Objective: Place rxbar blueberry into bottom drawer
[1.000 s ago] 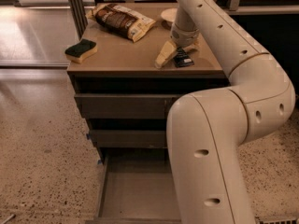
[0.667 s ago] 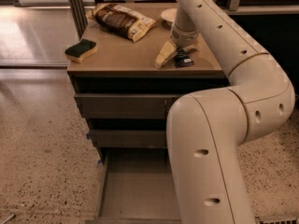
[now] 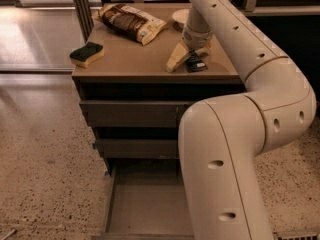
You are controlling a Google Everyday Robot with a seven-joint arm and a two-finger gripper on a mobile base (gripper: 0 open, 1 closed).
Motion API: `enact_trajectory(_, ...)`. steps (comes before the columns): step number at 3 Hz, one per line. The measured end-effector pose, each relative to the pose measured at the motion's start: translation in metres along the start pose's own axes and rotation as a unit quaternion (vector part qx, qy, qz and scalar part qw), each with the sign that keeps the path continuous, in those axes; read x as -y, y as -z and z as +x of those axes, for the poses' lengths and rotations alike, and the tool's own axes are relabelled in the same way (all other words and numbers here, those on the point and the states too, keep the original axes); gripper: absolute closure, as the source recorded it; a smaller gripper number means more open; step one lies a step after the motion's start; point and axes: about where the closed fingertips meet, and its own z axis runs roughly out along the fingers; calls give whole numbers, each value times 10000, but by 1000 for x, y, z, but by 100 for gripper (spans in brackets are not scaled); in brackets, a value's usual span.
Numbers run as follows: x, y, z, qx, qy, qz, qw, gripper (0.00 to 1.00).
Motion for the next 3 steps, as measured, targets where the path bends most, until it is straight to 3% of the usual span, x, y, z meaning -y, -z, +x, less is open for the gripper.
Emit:
enact_trajectory(2,0,0,0,0,0,0,10000,88)
enact_trajectory(3,1,28,-6,1,-1,1,10000,100)
